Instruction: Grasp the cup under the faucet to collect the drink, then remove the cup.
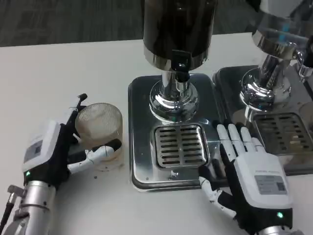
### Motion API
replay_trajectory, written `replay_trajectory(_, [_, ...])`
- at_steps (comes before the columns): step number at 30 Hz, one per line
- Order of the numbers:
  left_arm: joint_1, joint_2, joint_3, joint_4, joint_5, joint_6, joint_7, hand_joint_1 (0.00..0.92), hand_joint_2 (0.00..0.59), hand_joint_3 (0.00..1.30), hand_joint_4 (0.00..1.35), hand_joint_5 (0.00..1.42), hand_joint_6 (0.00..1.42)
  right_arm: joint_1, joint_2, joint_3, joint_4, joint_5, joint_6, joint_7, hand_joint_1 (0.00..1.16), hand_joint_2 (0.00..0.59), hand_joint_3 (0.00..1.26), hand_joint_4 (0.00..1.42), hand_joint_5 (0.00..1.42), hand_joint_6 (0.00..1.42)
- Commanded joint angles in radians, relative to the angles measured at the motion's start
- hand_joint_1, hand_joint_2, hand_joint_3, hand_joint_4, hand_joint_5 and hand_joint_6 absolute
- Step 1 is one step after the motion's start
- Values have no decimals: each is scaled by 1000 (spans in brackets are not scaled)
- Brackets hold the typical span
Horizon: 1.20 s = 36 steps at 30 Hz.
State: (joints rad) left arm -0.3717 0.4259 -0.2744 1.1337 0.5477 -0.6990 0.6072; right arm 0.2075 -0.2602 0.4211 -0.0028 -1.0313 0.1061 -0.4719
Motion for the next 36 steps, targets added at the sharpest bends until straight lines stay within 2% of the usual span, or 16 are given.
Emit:
replay_trajectory(1, [18, -4, -25, 17, 19, 14, -2, 430, 79, 133, 254, 615, 924, 12, 1, -7, -5, 16, -1, -11, 302, 463, 25, 0, 0, 94])
replay_trajectory(7, [28, 0, -37, 6, 37, 23, 78, 509, 79, 333, 493, 783, 1069, 7, -1, -5, -1, 20, -6, -7, 306, 463, 25, 0, 0, 103])
replay_trajectory(14, [38, 0, -35, -7, 49, 26, 146, 546, 65, 446, 608, 856, 1127, 8, -2, -6, -2, 24, -6, -4, 311, 463, 25, 0, 0, 121])
replay_trajectory(21, [44, 4, -24, -36, 66, 21, 249, 562, 53, 495, 661, 887, 1173, 5, -4, -6, 0, 25, -7, -3, 313, 463, 25, 0, 0, 125])
replay_trajectory(36, [46, -2, -23, -48, 86, 16, 316, 581, 36, 570, 742, 967, 1250, 7, -1, -7, 1, 27, -4, -6, 315, 463, 25, 0, 0, 129])
